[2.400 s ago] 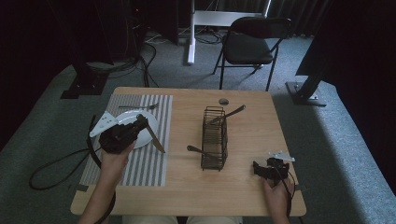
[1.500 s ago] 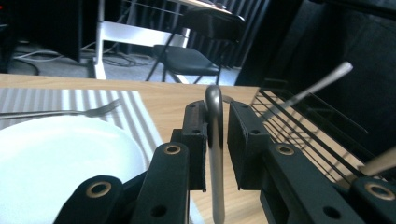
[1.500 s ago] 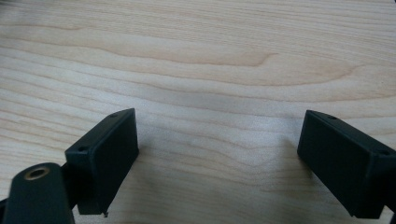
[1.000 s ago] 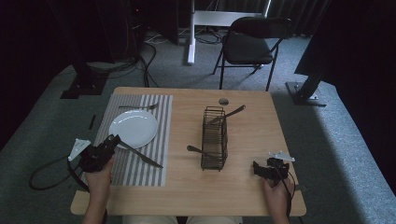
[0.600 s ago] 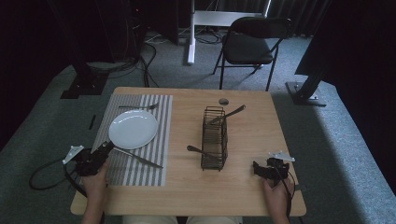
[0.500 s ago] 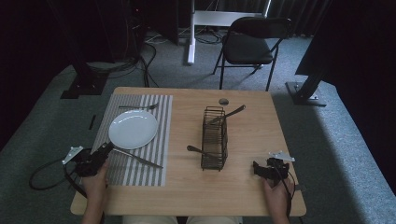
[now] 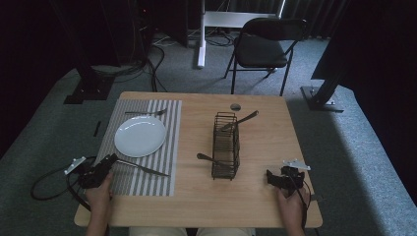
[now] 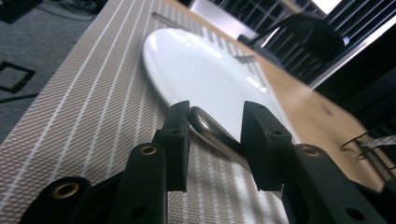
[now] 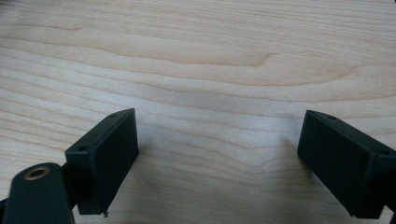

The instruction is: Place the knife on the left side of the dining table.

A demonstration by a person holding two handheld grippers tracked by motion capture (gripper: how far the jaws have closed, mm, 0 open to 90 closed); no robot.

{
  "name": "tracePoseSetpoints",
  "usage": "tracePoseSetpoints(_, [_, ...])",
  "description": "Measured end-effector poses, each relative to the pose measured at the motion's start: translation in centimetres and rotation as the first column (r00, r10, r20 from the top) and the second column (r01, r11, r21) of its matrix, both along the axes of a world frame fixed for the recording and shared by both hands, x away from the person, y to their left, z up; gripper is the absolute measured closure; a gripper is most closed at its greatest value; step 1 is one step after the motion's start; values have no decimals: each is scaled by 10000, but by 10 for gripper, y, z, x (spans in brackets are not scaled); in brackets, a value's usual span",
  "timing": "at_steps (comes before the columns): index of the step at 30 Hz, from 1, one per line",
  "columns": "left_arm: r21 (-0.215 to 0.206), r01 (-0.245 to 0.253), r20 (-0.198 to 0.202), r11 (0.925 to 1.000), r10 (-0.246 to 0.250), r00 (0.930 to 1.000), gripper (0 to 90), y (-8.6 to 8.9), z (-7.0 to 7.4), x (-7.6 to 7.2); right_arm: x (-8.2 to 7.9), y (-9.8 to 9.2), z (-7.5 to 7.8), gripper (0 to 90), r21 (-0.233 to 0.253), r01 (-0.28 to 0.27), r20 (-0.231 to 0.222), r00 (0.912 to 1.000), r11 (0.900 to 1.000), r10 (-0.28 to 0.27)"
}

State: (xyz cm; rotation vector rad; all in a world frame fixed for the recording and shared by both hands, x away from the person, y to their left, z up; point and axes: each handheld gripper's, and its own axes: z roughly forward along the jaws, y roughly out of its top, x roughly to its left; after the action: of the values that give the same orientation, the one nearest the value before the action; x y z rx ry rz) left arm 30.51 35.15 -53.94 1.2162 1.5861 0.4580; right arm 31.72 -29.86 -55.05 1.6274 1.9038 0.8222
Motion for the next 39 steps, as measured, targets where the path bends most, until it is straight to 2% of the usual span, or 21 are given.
tracePoseSetpoints(2, [330, -157, -478, 9993, 173, 9987, 608, -1, -2, 2, 0, 0, 0, 114, 3, 2, 1, 10000, 10000, -2])
tracePoseSetpoints(4, [758, -387, -1178, 9964, 475, 9919, 604, -2, -4, 5, 0, 0, 0, 114, 0, 0, 2, 10000, 10000, 0])
tracePoseSetpoints(5, [758, -387, -1178, 9964, 475, 9919, 601, -2, -4, 5, 0, 0, 0, 114, 4, 3, -1, 10000, 10000, -3])
tracePoseSetpoints(6, [1061, -381, -1588, 9936, 547, 9858, 571, -4, -4, 8, 0, 0, 0, 114, 1, -1, 1, 10000, 10000, 1])
tracePoseSetpoints(7, [1061, -381, -1588, 9936, 547, 9858, 550, -4, -4, 8, 0, 0, 0, 114, 1, -1, 1, 10000, 10000, 1])
tracePoseSetpoints(8, [1706, -409, -1906, 9845, 737, 9789, 528, -8, -4, 9, 0, 0, 0, 114, 3, 3, -2, 10000, 10000, -3])
tracePoseSetpoints(11, [2230, -281, -2094, 9744, 760, 9749, 466, -12, -4, 11, 0, 0, 0, 115, 1, 4, 2, 10000, 10000, -4])
tracePoseSetpoints(13, [2059, -162, -1958, 9784, 574, 9790, 428, -13, -4, 9, 0, 0, 0, 115, 8, 12, -2, 10000, 10000, -12])
tracePoseSetpoints(15, [2129, -210, -1755, 9769, 594, 9827, 425, -14, -3, 5, 0, 0, 0, 116, 11, 17, 0, 10000, 10000, -17])
tracePoseSetpoints(18, [2137, -269, -1443, 9765, 588, 9878, 349, -17, 0, -1, 0, 0, 0, 115, 1, 9, 3, 10000, 10000, -9])
tracePoseSetpoints(19, [1993, -36, -1299, 9799, 301, 9911, 301, -19, 1, -3, 0, 0, 0, 115, 3, 12, 3, 10000, 10000, -12])
tracePoseSetpoints(22, [2117, 322, -1047, 9768, -101, 9944, 171, -23, 4, -7, 0, 0, 0, 115, 8, 15, -2, 10000, 10000, -15])
tracePoseSetpoints(23, [2332, 612, -989, 9705, -389, 9943, 171, -26, 6, -8, 0, 0, 0, 115, 12, 17, 1, 10000, 10000, -17])
tracePoseSetpoints(26, [3455, 1218, -1509, 9305, -730, 9859, 91, -38, 6, -11, 0, 0, 0, 115, 3, 12, 4, 10000, 10000, -12])
tracePoseSetpoints(28, [3441, 1514, -1629, 9266, -999, 9816, 88, -41, 4, -14, 0, 0, 0, 115, 6, 14, 2, 10000, 10000, -14])
tracePoseSetpoints(29, [3486, 1624, -1745, 9231, -1064, 9789, 0, -42, 4, -15, 0, 0, 0, 115, 2, 10, 3, 10000, 10000, -10])
tracePoseSetpoints(31, [3740, 1739, -1838, 9110, -1110, 9767, 0, -44, 4, -18, 0, 0, 0, 115, 5, 11, 3, 10000, 10000, -11])
tracePoseSetpoints(34, [3947, 1597, -1770, 9048, -957, 9795, 0, -43, 4, -21, 0, 0, 0, 115, 6, 17, -1, 10000, 10000, -17])
tracePoseSetpoints(35, [3938, 1577, -1811, 9056, -918, 9792, 0, -43, 4, -22, 0, 0, 0, 115, 9, 21, 0, 10000, 10000, -21])
tracePoseSetpoints(38, [4048, 1703, -1949, 8984, -972, 9760, 0, -42, 2, -23, 0, 0, 0, 115, 8, 20, 1, 10000, 10000, -20])
tracePoseSetpoints(39, [4398, 1647, -2004, 8829, -823, 9762, 0, -41, 1, -24, 0, 0, 0, 115, 8, 21, 0, 10000, 10000, -21])
